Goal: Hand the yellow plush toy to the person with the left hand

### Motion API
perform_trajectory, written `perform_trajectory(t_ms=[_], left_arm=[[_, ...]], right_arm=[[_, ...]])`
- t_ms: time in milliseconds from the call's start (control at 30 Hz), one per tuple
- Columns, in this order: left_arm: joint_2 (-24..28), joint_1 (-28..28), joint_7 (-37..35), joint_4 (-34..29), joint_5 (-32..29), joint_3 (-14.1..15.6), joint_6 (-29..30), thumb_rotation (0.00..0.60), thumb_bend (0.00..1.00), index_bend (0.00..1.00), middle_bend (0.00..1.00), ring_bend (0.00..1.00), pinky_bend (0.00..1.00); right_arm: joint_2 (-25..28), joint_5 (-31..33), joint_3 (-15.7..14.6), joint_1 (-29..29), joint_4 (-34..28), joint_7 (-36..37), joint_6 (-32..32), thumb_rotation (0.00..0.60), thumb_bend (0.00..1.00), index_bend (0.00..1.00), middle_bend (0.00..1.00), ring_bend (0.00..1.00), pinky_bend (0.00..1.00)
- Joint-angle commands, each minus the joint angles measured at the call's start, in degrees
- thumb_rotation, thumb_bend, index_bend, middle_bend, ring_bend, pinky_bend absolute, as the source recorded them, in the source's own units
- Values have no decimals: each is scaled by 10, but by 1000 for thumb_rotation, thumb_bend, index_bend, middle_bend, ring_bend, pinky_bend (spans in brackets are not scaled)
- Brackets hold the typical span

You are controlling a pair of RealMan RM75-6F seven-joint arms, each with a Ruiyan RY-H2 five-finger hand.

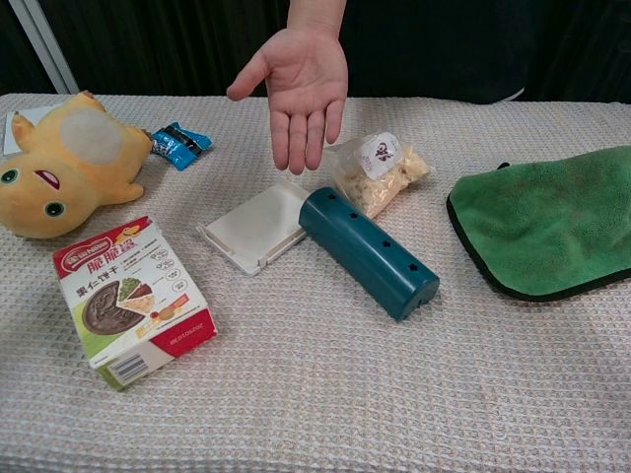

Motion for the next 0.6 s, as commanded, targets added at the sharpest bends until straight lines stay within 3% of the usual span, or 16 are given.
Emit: perform_trajectory(t_ms=[33,600], left_arm=[[1,-1,1,-2,0,0,0,600,291,111,186,157,226],[14,-2,4,-16,2,-3,3,600,291,111,188,157,226]], right_arm=[[0,1,-1,-1,1,2,2,600,511,0,34,0,128],[1,-2,-2,-2,-3,-9,12,600,513,0,33,0,128]])
